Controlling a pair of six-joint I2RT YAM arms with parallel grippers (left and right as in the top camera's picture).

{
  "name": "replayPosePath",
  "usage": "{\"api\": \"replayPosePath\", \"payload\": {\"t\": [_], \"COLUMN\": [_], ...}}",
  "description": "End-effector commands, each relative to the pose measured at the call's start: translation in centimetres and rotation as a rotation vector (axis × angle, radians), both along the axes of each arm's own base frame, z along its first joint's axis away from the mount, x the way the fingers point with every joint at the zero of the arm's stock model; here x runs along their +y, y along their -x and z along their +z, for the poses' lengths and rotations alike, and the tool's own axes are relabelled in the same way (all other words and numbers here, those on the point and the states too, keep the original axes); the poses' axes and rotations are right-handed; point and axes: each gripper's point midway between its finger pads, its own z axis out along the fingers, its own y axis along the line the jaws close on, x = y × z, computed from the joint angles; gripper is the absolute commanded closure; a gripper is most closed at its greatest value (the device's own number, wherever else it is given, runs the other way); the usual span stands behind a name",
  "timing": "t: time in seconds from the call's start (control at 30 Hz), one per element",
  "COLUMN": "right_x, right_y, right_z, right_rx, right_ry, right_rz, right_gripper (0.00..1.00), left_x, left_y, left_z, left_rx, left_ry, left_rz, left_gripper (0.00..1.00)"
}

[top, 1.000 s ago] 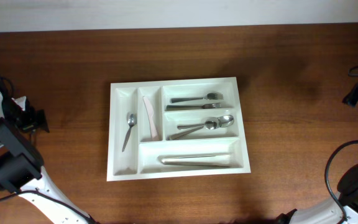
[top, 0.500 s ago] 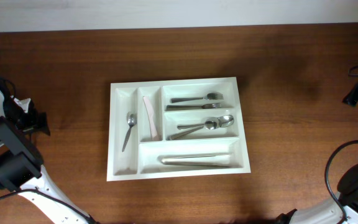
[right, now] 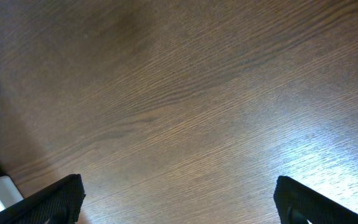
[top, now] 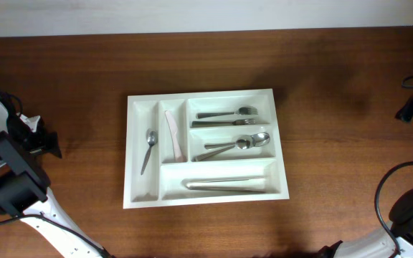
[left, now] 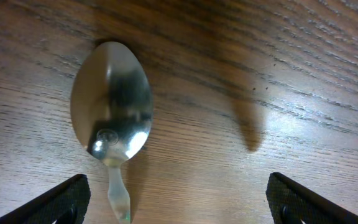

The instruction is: Pack container

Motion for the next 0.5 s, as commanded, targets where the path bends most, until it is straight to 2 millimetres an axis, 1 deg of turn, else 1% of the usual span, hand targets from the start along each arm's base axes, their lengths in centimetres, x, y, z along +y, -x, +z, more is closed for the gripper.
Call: {"api": "replayPosePath", "payload": {"t": [0.0, 0.23, 0.47], "right_x": [0.33, 0.34, 0.33], "right_y": [0.02, 0.03, 0.02], "right_z": [0.71, 0.73, 0.71], "right_rx": [-0.02, -0.021, -0.02], "right_ry": [0.001, 0.001, 0.001], "right_rz": [-0.001, -0.001, -0.001], "right_gripper": [0.01, 0.01, 0.01], "left_x": [0.5, 0.58, 1.0], "left_y": [-0.18, -0.16, -0.76], "left_z": [-0.1, -0.11, -0.26], "left_rx": [-0.019, -0.02, -0.045], "left_ry": [0.009, 0.008, -0.009], "left_rz": [0.001, 0.003, -0.002], "left_gripper": [0.07, 0.07, 0.08]}}
